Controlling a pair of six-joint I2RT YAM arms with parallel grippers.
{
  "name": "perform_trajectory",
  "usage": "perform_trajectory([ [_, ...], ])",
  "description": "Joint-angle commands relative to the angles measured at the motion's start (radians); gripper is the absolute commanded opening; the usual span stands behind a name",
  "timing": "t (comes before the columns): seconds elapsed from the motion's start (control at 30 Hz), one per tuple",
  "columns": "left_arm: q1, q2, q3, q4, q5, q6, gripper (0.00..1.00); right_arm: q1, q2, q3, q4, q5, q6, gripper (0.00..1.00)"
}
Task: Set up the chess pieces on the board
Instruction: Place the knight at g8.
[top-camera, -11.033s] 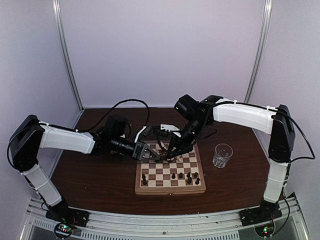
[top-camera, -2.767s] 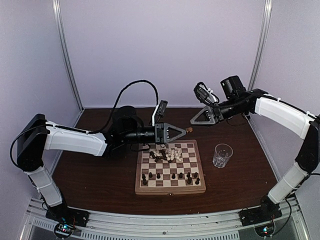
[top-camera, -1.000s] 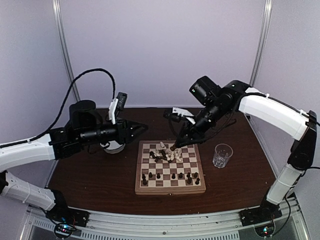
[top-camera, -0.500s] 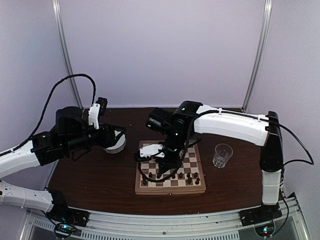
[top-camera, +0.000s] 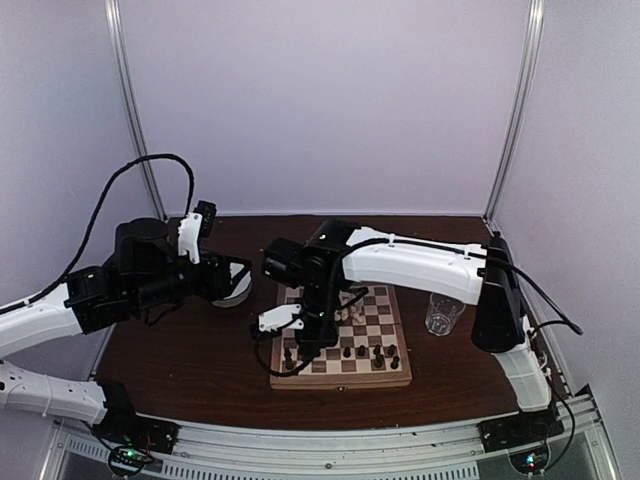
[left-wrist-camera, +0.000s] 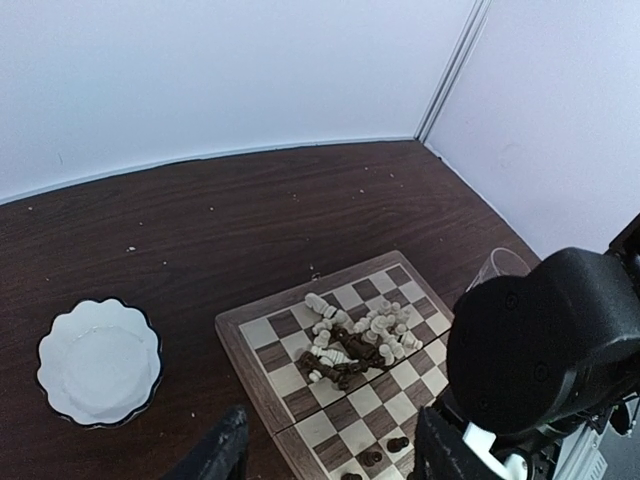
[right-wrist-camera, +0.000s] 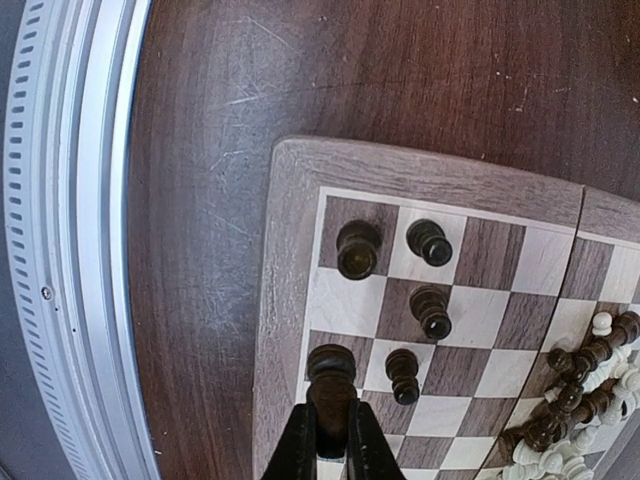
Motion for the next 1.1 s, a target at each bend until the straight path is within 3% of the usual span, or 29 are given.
perform_trajectory([
  [0.0, 0.008, -0.011, -0.008, 0.033, -0.005, -0.001, 0.57, 0.018, 0.039, 0.047, -0.040, 0.027, 0.001, 0.00],
  [1.07, 0.008, 0.022, -0.049, 0.047, -0.001, -0.016, 0.60, 0.037, 0.136, 0.108, -0.044, 0.078, 0.010, 0.00],
])
